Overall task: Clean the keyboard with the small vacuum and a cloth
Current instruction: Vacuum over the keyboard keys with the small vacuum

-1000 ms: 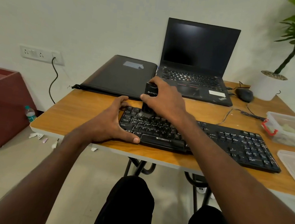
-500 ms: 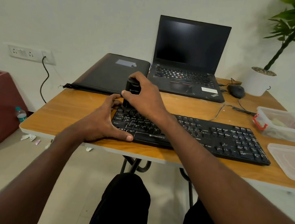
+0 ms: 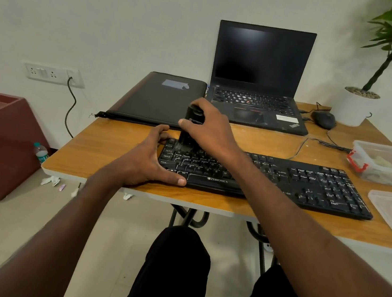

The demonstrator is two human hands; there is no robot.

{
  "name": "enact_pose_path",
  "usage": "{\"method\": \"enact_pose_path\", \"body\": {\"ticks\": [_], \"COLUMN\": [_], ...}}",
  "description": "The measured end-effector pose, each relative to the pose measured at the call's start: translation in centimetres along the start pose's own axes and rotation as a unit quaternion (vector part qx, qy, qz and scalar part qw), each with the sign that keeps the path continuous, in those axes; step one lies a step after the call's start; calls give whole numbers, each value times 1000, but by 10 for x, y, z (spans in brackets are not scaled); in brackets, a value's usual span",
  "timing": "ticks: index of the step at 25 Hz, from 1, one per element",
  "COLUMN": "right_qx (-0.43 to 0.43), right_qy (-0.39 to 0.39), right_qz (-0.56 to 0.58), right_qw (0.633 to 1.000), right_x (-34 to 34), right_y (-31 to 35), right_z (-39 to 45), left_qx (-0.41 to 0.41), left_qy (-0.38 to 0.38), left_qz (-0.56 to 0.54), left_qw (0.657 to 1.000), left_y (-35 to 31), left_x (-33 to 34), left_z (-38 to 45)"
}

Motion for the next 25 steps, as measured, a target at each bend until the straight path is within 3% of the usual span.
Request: {"method": "enact_pose_path", "body": {"ticks": [4, 9, 13, 16, 21, 25], "right_qx": [18, 16, 28, -1, -54, -88], "right_qy": [-44, -22, -77, -87, -25, 20], "right_qz": [-16, 93, 127, 100, 81, -56], "right_qw": [999, 995, 989, 991, 995, 994], "right_x": [-11, 5, 1, -2, 11, -3], "right_y": [-8, -6, -15, -11, 1, 1], "right_z": [1, 1, -5, -7, -9, -10], "left_qx": [1, 8, 5, 7, 11, 3], "left_qy": [2, 3, 4, 4, 4, 5], "left_qz": [-3, -10, -9, -15, -1, -9], "left_qw": [1000, 1000, 1000, 1000, 1000, 1000], "left_y": [-1, 0, 1, 0, 0, 0], "left_x": [0, 0, 0, 0, 1, 0], "left_z": [0, 1, 2, 1, 1, 1]}}
Point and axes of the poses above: each hand's wrist, its own z-axis towards the middle knuckle, its own x-axis out of the palm, y = z × x, the point moved 5 cm from there along z, towards the middle knuckle, and after that the axes turned 6 degrees about -x, right-handed, at the moved point
